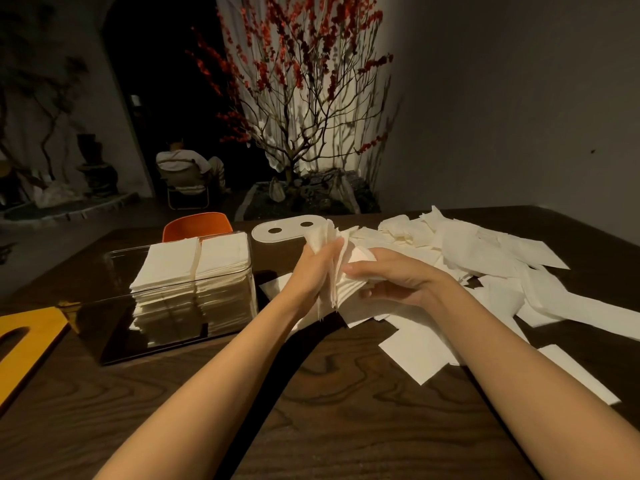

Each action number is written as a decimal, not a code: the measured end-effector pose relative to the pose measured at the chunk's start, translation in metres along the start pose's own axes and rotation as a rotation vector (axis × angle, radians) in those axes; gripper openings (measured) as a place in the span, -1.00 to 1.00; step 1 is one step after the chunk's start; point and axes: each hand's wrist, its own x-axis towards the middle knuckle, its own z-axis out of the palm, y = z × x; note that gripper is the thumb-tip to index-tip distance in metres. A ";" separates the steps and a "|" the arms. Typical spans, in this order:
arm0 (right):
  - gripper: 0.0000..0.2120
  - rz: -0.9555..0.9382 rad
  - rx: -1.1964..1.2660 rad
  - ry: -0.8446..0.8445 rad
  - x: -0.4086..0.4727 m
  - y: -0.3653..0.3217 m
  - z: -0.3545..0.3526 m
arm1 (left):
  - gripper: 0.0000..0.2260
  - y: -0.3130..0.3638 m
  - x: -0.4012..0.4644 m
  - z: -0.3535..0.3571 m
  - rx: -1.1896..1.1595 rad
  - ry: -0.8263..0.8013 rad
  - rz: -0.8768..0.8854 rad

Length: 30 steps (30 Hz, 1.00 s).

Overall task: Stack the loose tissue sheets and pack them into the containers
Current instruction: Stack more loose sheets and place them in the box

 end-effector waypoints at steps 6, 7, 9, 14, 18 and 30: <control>-0.96 -0.043 0.074 0.134 0.003 0.000 0.004 | -0.49 0.011 -0.005 0.002 -0.175 -0.078 -0.005; -0.92 -0.053 0.059 0.146 0.004 0.000 0.006 | -0.48 0.011 -0.006 0.003 -0.179 -0.069 -0.018; -0.88 -0.073 0.047 0.144 0.007 0.002 0.008 | -0.62 0.010 -0.006 0.004 -0.216 -0.025 -0.074; -0.81 -0.070 0.065 0.194 0.012 0.005 0.005 | -0.88 0.011 -0.009 0.001 -0.529 0.062 -0.254; -0.80 -0.038 0.151 0.249 0.010 0.002 0.001 | -0.81 0.004 -0.007 -0.007 -0.844 0.034 -0.287; -0.94 -0.028 0.031 0.348 0.018 0.006 -0.003 | -0.61 0.001 -0.007 -0.009 -1.018 -0.126 -0.378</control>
